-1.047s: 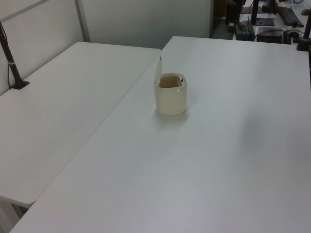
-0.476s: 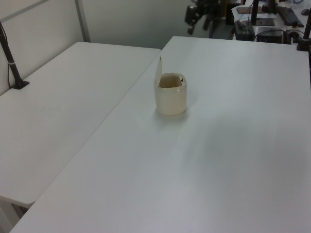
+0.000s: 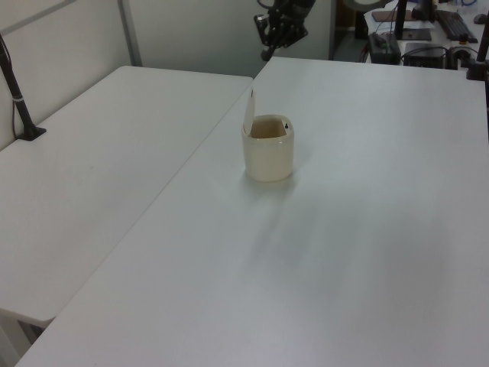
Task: Close the trash bin
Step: 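Lower the gripper toward the raised lid of the bin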
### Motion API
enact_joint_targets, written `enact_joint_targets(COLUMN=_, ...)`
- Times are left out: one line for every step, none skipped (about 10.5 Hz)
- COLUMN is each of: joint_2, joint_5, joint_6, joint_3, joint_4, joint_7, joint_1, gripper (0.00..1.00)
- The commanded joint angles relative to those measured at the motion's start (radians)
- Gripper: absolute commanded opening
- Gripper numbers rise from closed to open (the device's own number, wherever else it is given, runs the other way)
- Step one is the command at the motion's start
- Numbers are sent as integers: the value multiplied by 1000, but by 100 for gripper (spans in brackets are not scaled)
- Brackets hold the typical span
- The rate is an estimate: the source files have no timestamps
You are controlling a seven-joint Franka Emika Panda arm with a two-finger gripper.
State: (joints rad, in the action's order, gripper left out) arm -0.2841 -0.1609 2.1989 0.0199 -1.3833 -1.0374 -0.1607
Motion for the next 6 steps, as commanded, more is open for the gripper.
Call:
enact_joint_targets(joint_2=-111, joint_5=-47, joint_6=108, joint_3=-21, joint_4=127, joint_7=-169, joint_1=-22, gripper=0)
enact_joint_targets(joint_2=-125, joint_5=-89, joint_6=132, joint_3=-21, joint_4=127, joint_7=-212, joint_1=-29, gripper=0)
enact_joint_targets(joint_2=-133, joint_5=-123, joint_6=136, joint_3=-21, joint_4=125, joint_7=-234, joint_1=-30, gripper=0)
enact_joint_targets(joint_2=-135, joint_5=-133, joint_6=136, joint_3=-21, joint_4=106, joint_7=-236, joint_1=-36, gripper=0)
enact_joint_targets(joint_2=-144, joint_5=-135, joint_6=137, joint_3=-29, joint_4=89, joint_7=-236, joint_1=-40, gripper=0)
enact_joint_targets(joint_2=-154, joint_5=-135, joint_6=137, joint_3=-32, joint_4=89, joint_7=-236, joint_1=-40, gripper=0)
